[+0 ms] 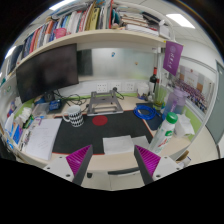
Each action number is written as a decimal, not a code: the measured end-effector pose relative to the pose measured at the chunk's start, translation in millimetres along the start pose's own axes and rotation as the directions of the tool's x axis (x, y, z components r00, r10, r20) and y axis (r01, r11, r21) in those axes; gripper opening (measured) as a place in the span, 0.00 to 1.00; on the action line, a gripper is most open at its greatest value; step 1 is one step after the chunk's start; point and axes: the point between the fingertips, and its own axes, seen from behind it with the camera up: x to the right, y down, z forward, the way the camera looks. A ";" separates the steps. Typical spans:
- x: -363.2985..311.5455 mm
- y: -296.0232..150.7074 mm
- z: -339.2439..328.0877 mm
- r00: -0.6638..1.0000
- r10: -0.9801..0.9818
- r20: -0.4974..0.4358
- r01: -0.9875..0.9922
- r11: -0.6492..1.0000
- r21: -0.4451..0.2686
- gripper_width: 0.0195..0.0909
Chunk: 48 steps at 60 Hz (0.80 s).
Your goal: Pour water
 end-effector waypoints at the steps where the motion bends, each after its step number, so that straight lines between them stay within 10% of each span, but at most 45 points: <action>1: 8.3 7.3 1.6 1.000 0.000 -0.001 0.000 1.000 -0.005 0.93; 18: 142.2 69.5 28.5 0.996 0.054 -0.067 -0.054 0.999 -0.007 0.93; 48: 175.9 -19.3 113.8 0.999 -0.036 0.033 0.025 0.959 0.284 0.84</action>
